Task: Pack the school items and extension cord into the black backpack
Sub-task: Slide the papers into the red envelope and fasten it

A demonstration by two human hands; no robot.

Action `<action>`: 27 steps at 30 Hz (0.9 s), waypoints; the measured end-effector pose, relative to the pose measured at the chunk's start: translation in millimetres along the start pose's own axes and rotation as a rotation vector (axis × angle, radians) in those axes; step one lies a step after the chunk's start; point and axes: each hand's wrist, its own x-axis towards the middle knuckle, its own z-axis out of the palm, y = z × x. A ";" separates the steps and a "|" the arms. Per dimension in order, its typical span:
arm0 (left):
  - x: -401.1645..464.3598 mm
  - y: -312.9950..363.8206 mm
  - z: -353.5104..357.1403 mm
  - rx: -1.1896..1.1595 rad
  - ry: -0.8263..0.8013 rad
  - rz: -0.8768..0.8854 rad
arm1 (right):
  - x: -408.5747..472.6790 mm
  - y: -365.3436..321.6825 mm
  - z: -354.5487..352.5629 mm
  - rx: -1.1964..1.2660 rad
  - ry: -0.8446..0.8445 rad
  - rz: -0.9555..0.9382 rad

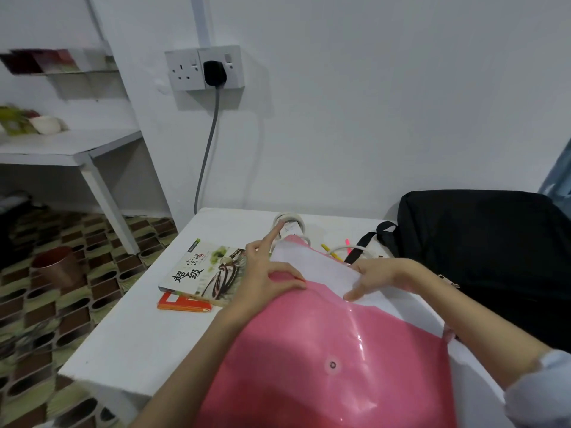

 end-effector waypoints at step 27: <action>4.4 -34.8 22.2 0.217 -0.151 0.025 | -23.7 36.0 -8.1 0.001 -0.084 0.111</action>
